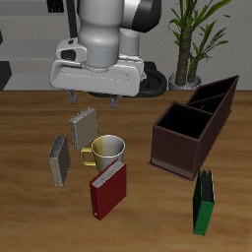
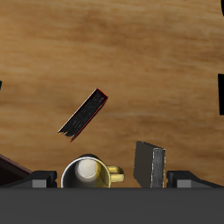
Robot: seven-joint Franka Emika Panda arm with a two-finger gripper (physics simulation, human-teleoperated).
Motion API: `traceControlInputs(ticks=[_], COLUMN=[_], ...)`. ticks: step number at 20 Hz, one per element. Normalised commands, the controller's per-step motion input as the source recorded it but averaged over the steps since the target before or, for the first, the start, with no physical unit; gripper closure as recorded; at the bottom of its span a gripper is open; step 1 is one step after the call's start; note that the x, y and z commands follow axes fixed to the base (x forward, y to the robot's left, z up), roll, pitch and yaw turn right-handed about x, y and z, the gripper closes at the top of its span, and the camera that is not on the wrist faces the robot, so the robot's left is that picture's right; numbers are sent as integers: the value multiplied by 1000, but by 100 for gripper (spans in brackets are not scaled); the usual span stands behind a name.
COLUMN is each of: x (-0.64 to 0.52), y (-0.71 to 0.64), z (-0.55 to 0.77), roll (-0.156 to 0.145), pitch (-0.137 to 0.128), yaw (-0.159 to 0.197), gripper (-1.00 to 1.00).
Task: Place the red book into the left desk caddy's front compartment
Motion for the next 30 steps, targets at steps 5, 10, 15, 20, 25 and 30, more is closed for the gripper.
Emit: traceControlInputs(ticks=[5,10,15,20,25,30], x=[251,154,140,157,62,101], y=[-157,168,28,26,-8,46], z=[-81,-164,-199,-395,-219,-290], roll=[-44,18,-8,3,4,11], pitch=[-63,-75,-31,21,-13,-19], yaw=[-146,-117,-60,-38,-36,-76], gripper=[-100,-100,-100,-100,-100,-100])
